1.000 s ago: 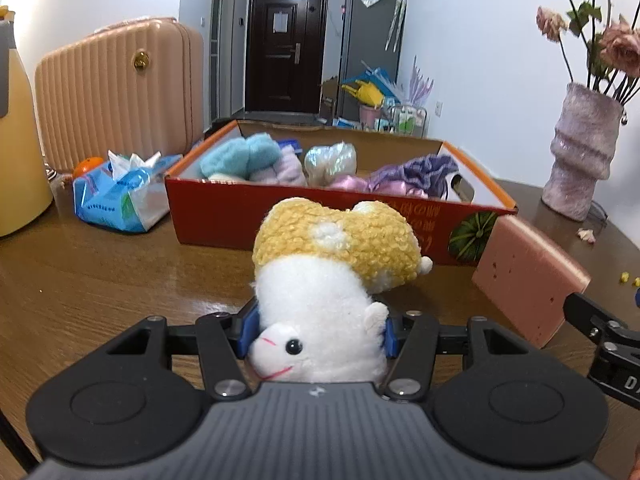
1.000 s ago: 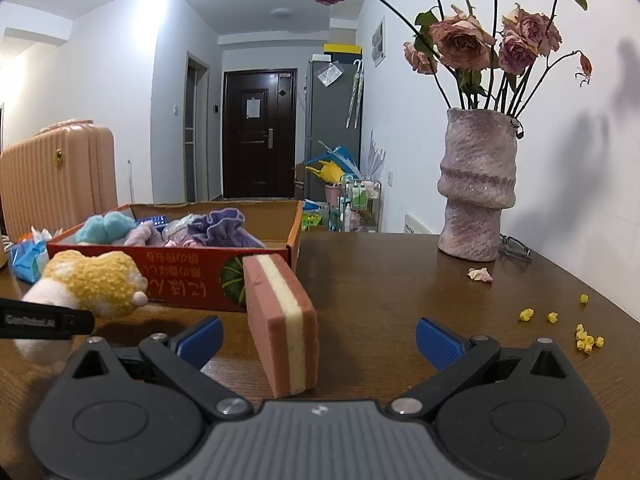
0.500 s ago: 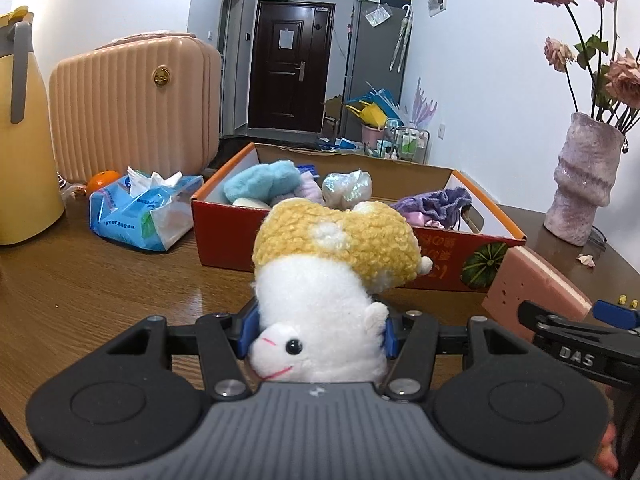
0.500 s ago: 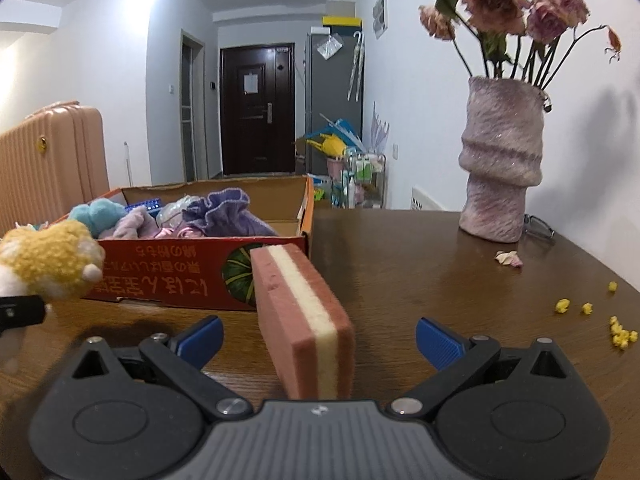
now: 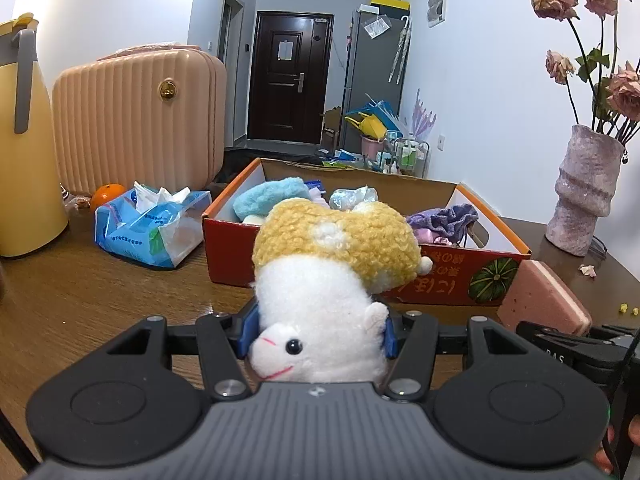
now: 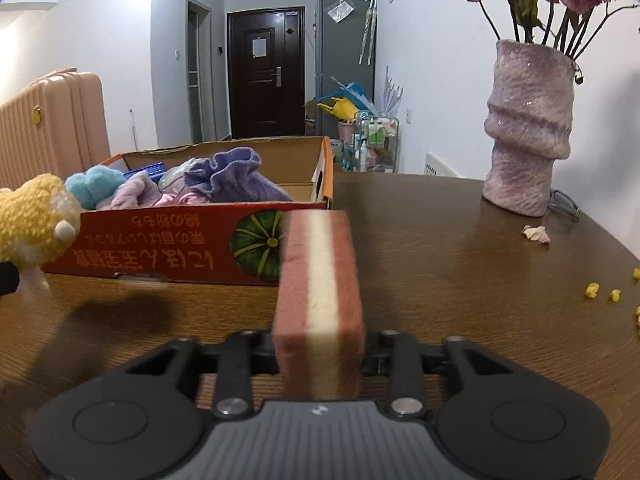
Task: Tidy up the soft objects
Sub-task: 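Close the left gripper on the sheep plush while the right grasps the pink sponge, then carry the sheep plush and pink sponge with both grippers over the box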
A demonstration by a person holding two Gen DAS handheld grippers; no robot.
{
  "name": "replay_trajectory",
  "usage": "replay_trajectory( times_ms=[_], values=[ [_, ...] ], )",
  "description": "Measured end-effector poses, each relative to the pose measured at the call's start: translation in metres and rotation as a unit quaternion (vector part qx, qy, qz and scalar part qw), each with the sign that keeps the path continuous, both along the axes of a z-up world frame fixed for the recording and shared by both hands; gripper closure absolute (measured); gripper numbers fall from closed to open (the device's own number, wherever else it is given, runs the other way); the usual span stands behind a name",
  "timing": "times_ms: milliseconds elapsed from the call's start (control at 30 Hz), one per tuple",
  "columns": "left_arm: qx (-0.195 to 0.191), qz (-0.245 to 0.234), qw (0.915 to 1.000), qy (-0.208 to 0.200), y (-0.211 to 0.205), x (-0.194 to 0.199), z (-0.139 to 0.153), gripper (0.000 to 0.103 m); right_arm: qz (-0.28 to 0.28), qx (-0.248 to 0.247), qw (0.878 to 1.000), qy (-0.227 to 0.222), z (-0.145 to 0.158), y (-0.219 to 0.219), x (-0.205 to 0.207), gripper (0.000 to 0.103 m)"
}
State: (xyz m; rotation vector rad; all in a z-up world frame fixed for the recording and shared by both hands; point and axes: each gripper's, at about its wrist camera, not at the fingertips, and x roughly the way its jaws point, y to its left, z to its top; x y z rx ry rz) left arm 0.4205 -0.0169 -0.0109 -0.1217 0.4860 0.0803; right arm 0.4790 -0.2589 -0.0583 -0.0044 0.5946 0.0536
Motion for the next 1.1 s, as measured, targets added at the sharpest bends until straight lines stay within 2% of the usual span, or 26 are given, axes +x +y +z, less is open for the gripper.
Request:
replay_trajectory(
  times_ms=[300, 633, 1100],
  values=[
    [-0.002, -0.002, 1.0000, -0.009, 0.003, 0.000, 0.003, 0.046, 0.003, -0.019, 0.998, -0.054, 0.008, 0.007, -0.016, 0.073],
    [-0.006, 0.001, 0.9998, -0.021, 0.005, 0.000, 0.007, 0.046, 0.010, -0.008, 0.993, -0.116, 0.023, 0.018, -0.034, 0.073],
    [-0.004, 0.023, 0.9984, -0.050, 0.019, 0.016, 0.017, 0.046, -0.008, 0.025, 0.988, -0.152, 0.033, 0.031, -0.031, 0.073]
  ],
)
